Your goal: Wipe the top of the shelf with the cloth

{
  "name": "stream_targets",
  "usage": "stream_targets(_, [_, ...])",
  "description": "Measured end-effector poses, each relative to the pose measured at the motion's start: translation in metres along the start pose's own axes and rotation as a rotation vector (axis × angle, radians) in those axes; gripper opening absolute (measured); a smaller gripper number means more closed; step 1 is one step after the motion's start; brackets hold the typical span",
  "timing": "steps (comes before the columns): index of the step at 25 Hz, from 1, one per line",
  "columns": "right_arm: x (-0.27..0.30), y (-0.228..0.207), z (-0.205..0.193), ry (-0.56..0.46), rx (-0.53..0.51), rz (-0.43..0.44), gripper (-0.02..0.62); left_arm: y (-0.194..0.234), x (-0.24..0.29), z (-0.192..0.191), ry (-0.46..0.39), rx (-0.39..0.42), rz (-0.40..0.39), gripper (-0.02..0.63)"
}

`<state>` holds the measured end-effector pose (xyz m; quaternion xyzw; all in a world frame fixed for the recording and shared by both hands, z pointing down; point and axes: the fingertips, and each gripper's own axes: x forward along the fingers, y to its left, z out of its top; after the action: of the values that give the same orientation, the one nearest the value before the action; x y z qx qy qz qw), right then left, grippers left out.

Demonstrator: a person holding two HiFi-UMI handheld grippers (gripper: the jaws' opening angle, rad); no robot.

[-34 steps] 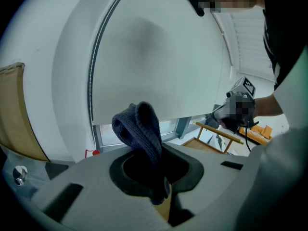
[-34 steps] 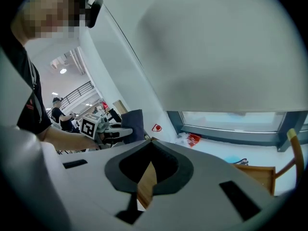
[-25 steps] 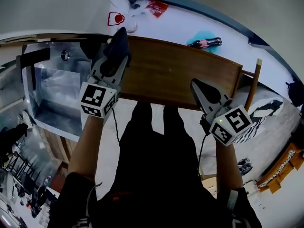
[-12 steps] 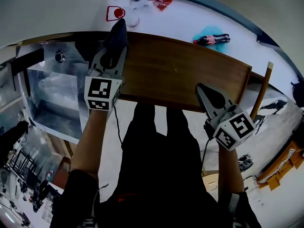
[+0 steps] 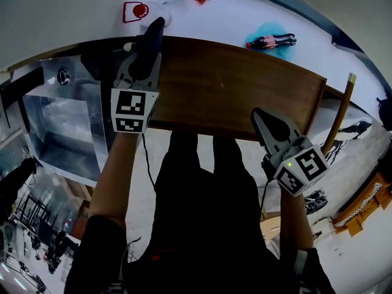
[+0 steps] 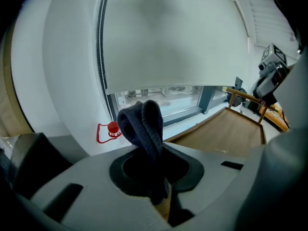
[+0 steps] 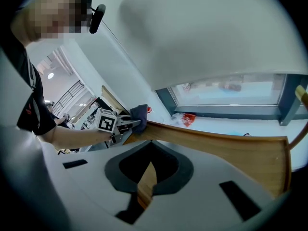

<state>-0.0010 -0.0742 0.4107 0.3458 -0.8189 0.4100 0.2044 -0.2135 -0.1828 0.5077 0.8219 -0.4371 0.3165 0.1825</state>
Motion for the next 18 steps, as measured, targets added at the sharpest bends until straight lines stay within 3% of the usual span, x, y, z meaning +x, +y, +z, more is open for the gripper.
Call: stream_targets(18, [-0.015, -0.016, -0.019, -0.006, 0.033, -0.024, 0.005, -0.027, 0.029, -0.025, 0.068, -0.069, -0.067, 0.054])
